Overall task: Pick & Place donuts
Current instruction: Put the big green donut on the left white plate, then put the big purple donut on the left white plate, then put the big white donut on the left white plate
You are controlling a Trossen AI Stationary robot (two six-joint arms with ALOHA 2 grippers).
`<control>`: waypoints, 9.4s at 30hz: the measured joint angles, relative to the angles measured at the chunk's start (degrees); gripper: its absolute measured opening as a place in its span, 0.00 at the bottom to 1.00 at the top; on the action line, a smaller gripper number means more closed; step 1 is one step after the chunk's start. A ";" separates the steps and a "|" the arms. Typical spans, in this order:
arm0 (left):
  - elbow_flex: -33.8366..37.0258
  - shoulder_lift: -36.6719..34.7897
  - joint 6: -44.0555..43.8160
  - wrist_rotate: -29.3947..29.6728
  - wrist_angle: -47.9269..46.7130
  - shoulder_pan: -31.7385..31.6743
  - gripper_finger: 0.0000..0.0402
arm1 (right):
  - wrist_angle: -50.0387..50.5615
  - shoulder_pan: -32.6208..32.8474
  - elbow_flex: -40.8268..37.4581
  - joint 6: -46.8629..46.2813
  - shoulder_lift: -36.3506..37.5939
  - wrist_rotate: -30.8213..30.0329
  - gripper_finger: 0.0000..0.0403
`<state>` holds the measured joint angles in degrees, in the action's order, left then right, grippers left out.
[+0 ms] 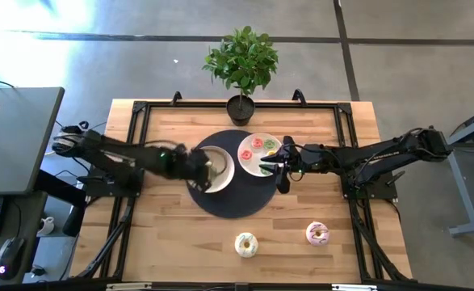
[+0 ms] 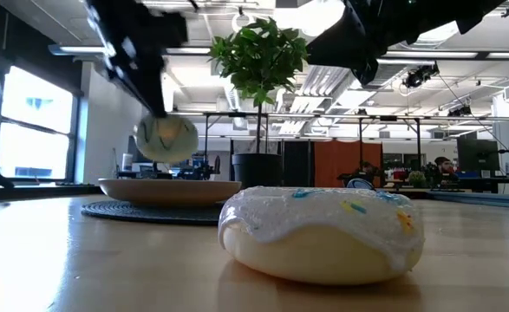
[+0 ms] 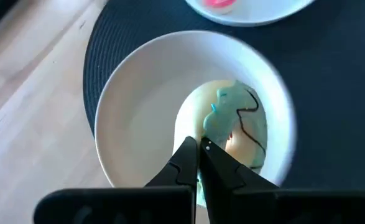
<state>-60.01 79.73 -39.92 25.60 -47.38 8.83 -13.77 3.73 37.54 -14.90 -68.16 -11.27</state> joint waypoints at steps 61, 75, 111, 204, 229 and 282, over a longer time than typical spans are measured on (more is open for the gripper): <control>-1.58 -4.68 -3.36 8.62 -13.36 9.76 0.24 | 11.20 -1.16 -0.02 5.36 0.00 2.71 0.27; 0.76 -4.66 -6.56 9.15 -8.36 9.95 0.24 | 26.77 9.37 0.00 -7.20 1.09 13.88 0.39; 0.74 -4.66 -6.87 6.89 -1.52 9.93 0.24 | 32.83 41.83 -14.42 -29.79 1.01 5.11 0.48; 0.74 -4.64 -1.75 -4.06 23.91 9.89 0.24 | 16.43 -4.18 29.16 1.24 -33.99 8.60 0.46; 0.72 18.19 2.74 -25.25 49.51 10.59 0.24 | 48.97 18.78 29.16 -19.97 -27.08 2.93 0.46; -10.96 33.11 3.67 -16.29 42.89 19.01 0.02 | 47.33 27.15 29.16 -30.08 -27.15 -9.84 0.46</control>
<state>-70.97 112.83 -36.25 9.31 -4.49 27.84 33.56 30.87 66.70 -44.98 -95.31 -21.10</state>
